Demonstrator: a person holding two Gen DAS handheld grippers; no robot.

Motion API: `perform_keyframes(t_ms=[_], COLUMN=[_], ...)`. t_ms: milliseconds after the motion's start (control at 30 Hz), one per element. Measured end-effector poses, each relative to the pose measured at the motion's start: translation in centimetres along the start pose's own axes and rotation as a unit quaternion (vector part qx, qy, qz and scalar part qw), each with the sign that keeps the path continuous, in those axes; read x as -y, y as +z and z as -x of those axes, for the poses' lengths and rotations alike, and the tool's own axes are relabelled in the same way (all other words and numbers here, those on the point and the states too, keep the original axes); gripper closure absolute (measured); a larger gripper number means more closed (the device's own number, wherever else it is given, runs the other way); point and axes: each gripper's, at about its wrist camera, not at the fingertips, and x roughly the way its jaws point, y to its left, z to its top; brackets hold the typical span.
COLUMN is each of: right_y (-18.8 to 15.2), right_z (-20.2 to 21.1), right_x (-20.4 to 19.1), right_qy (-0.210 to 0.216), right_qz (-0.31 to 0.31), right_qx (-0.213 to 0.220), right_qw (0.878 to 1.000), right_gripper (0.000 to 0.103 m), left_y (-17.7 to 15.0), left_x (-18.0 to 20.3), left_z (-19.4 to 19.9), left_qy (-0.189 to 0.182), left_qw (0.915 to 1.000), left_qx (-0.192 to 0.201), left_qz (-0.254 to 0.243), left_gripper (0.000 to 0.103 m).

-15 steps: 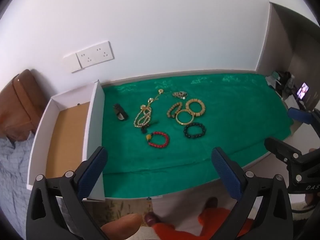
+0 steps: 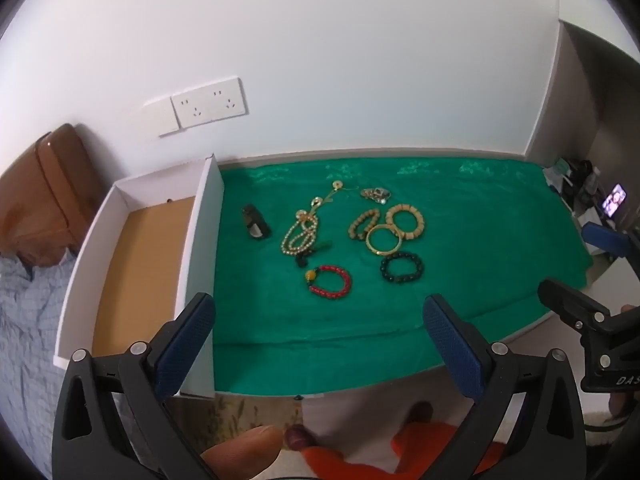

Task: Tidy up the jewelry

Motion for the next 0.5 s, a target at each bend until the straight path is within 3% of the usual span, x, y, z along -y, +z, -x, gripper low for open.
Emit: perform_keyframes(t_ms=[500], right_y=[-1.0], right_z=[-0.5], right_x=[0.2], right_qy=[-0.005], right_qz=[-0.004], right_qx=[0.01], right_qw=[1.0], right_gripper=[0.0], left_y=[-0.4], left_x=[0.2], left_z=[-0.3], left_qy=[0.003], left_qw=[1.0], left_qx=[0.001], left_qz=[-0.001], left_gripper=[0.0])
